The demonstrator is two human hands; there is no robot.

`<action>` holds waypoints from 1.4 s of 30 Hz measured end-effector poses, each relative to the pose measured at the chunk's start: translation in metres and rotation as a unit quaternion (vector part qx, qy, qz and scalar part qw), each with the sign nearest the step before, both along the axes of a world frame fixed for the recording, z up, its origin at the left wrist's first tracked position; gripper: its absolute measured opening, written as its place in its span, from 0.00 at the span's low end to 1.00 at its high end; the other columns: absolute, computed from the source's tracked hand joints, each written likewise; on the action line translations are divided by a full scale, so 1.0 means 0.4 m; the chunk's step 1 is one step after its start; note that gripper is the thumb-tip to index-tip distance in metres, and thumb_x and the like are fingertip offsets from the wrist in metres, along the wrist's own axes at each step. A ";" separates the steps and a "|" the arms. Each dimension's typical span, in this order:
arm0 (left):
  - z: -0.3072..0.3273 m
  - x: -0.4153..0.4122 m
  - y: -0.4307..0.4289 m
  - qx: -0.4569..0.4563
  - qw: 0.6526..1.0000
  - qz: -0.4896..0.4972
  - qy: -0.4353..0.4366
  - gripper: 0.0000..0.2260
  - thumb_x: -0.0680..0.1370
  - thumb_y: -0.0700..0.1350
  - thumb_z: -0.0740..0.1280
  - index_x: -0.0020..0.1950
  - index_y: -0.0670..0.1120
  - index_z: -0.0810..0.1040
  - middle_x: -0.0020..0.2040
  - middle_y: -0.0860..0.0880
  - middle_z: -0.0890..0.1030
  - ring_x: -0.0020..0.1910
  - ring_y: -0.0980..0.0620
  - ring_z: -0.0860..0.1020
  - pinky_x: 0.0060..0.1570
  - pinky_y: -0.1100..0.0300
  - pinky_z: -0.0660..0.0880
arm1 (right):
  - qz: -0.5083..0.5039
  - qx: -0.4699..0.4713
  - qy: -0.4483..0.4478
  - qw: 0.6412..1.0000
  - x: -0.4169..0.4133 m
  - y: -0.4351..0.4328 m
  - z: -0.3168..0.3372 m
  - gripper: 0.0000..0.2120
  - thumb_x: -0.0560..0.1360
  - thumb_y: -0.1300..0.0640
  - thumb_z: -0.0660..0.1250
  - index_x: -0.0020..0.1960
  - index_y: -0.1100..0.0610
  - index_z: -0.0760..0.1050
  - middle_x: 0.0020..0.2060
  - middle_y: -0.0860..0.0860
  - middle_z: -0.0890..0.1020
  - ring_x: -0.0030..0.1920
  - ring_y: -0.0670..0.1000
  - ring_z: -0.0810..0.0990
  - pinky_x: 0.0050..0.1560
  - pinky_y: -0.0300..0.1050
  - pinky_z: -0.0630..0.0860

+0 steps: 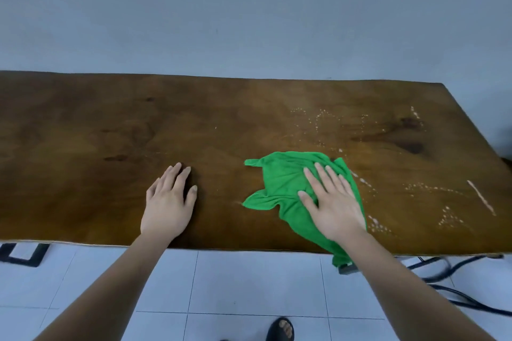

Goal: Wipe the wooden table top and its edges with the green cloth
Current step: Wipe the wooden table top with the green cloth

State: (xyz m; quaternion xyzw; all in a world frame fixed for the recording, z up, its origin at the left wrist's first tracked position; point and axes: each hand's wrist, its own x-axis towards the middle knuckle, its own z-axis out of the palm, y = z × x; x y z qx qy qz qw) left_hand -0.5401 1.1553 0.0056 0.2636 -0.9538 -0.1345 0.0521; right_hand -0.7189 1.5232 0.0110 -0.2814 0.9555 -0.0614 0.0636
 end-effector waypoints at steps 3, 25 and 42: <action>0.001 0.004 0.002 0.000 1.000 -0.003 0.004 0.31 0.87 0.67 0.47 0.87 0.56 0.62 0.89 0.51 0.60 0.88 0.46 0.56 0.86 0.41 0.53 | -0.080 0.019 0.001 0.997 -0.051 0.115 0.012 0.37 0.83 0.25 0.30 0.89 0.38 0.36 0.89 0.45 0.39 0.89 0.49 0.36 0.89 0.55 0.40; -0.025 0.009 -0.010 -0.017 1.000 -0.012 0.023 0.29 0.88 0.64 0.46 0.86 0.55 0.64 0.88 0.51 0.63 0.88 0.50 0.55 0.86 0.43 0.54 | 0.162 0.020 -0.045 0.986 0.089 -0.519 0.036 0.35 0.87 0.32 0.35 0.91 0.43 0.47 0.91 0.46 0.45 0.90 0.55 0.42 0.88 0.60 0.38; -0.021 0.000 -0.005 -0.023 1.000 -0.001 0.005 0.32 0.87 0.69 0.43 0.87 0.56 0.62 0.89 0.52 0.60 0.89 0.48 0.55 0.86 0.42 0.52 | -0.188 0.027 -0.013 0.982 -0.327 0.133 0.046 0.36 0.86 0.31 0.33 0.90 0.42 0.40 0.90 0.49 0.42 0.90 0.53 0.42 0.89 0.60 0.46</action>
